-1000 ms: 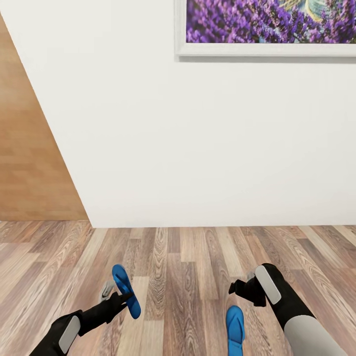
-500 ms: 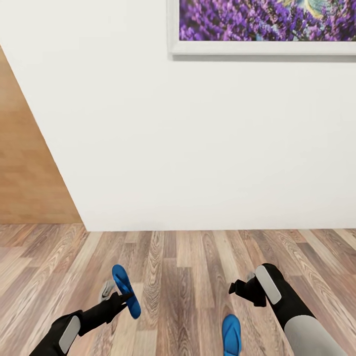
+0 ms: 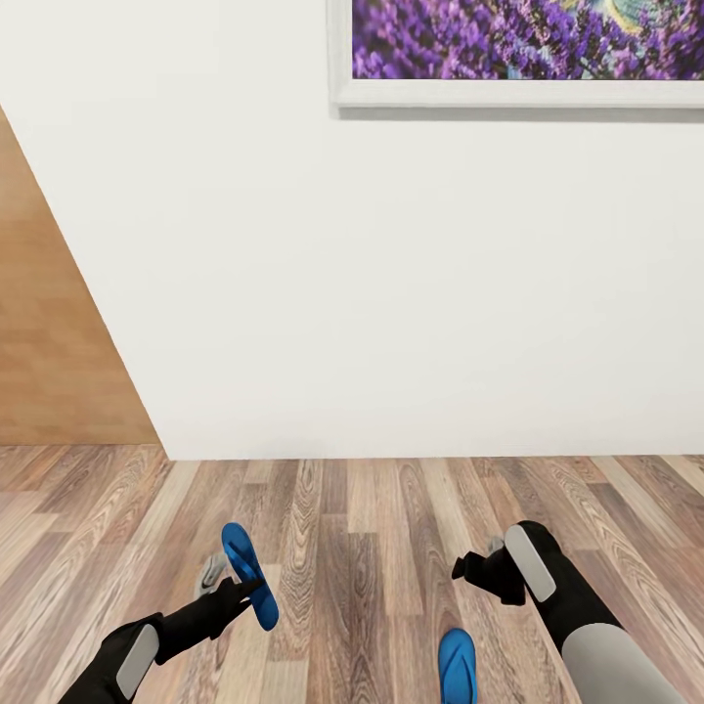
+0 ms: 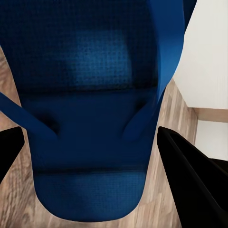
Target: In the bedroom, move the book from the bed onto either nightstand, and place the two sandals side by side next to the bed.
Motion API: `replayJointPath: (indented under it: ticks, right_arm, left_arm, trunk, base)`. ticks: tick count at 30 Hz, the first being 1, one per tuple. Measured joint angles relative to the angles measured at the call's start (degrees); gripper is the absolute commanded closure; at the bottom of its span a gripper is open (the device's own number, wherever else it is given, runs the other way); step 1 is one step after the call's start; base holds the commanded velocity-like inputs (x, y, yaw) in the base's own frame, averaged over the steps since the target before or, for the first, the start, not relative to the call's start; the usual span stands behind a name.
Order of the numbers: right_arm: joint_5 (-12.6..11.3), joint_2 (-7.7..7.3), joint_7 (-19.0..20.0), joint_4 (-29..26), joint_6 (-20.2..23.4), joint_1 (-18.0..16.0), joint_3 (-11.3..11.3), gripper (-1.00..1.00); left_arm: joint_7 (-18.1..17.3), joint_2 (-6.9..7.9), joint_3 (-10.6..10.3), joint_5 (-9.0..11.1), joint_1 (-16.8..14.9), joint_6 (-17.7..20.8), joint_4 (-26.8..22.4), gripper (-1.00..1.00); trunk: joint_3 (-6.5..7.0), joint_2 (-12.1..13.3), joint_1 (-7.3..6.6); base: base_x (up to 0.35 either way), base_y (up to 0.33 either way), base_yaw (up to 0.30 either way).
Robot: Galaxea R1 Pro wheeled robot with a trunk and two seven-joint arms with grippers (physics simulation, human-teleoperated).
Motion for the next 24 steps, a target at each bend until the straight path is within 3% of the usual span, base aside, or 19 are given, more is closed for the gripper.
replayJointPath:
  ticks: [11,17,24]
  right_arm:
    - [0.50,-0.01,0.16,1.70,-5.55,-0.10,0.97,-1.00]
    - [0.63,-0.41,0.12,3.82,-6.35,-0.94,1.06,-1.00]
    - [3.42,-0.49,0.05,7.24,-7.51,-2.21,1.03,-1.00]
  left_arm:
    - [-0.24,0.05,0.22,0.12,0.00,0.19,-0.02,1.00]
    - [-0.27,0.08,0.26,0.13,0.00,0.30,0.00,1.00]
    - [-0.33,0.09,0.33,0.05,0.00,0.36,-0.02,1.00]
  trunk:
    - [0.00,0.00,0.00]
    - [0.00,0.00,0.00]
    - [-1.32,-0.08,0.16]
  base:
    - [0.001,0.000,0.000]
    - [0.000,0.000,0.000]
    - [0.000,0.000,0.000]
